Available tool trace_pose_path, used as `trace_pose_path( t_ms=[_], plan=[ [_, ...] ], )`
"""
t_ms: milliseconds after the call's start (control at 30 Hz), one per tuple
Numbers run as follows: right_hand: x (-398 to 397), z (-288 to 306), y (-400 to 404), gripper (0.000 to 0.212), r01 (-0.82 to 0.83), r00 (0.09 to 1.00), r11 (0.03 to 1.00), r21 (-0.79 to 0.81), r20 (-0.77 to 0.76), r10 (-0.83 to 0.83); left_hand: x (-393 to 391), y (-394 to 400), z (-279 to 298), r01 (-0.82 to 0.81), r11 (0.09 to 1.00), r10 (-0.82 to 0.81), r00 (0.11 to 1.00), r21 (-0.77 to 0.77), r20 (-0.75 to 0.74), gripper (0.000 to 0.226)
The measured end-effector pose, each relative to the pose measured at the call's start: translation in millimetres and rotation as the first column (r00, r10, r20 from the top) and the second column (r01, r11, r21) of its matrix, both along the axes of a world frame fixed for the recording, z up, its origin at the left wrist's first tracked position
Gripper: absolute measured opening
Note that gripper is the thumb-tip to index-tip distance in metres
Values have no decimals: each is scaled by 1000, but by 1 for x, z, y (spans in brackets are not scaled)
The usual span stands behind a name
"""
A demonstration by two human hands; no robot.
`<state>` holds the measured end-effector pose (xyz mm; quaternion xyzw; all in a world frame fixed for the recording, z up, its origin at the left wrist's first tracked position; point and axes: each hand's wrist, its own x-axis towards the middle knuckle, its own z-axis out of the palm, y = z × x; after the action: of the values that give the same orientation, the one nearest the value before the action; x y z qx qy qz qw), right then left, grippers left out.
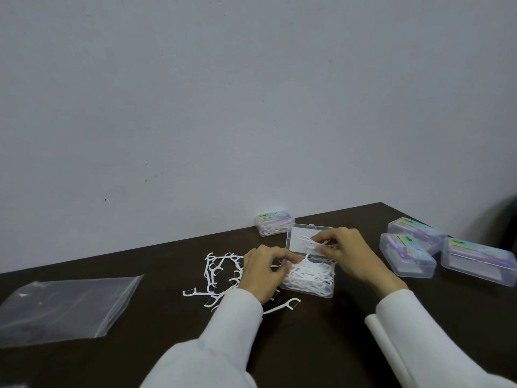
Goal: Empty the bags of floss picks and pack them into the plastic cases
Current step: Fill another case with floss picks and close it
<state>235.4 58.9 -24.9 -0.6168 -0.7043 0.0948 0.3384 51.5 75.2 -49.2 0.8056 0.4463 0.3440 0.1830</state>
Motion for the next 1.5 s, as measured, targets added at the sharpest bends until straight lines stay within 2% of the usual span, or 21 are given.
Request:
trace_pose_path(
  t_ms=[100,200,400,567,700,767,900,1033,1267,1367,1400,1433,1467,1500],
  plan=[
    [2,-1,1,30,9,999,1000,23,-38,-8,1,-2,1,23,1000,-23,999,-21,31,15],
    [2,1,1,30,1,993,999,48,-116,5,2,-1,0,20,1000,-20,1000,-16,-1,15],
    [-2,6,-1,17,-31,951,997,69,-306,51,4,0,-3,15,999,-14,999,-30,28,25],
    [-6,1,1,15,-56,831,998,39,-551,68,4,1,-3,56,996,-50,995,-73,81,25],
    [-9,-4,2,15,-85,713,996,26,-696,79,1,0,-2,52,991,-15,957,-120,289,23],
    [-12,-6,1,13,-101,640,995,17,-764,78,1,-1,0,18,989,32,941,-145,336,24],
    [-21,-13,2,15,-135,542,991,3,-837,77,1,-2,0,3,987,57,930,-163,363,26],
    [-24,-14,5,17,-116,477,991,58,-872,107,3,-5,2,18,987,45,921,-159,386,25],
    [-29,-16,6,22,-93,474,990,105,-870,137,7,-5,-3,85,984,-16,920,-158,392,29],
    [-25,-12,5,20,-81,512,990,118,-847,143,6,-2,-5,28,993,21,913,-114,408,25],
    [-22,-11,5,19,-73,576,991,115,-806,137,5,-2,-5,3,994,44,912,-113,409,25],
    [-18,-9,5,19,-63,694,991,114,-709,126,4,-1,-4,-18,993,65,906,-114,419,26],
    [-14,-8,5,19,-50,828,992,112,-550,104,4,0,-4,-35,993,83,897,-117,434,29],
    [-11,-8,5,21,-49,921,993,106,-380,86,3,0,-4,-48,991,97,892,-121,441,32]
  ],
)
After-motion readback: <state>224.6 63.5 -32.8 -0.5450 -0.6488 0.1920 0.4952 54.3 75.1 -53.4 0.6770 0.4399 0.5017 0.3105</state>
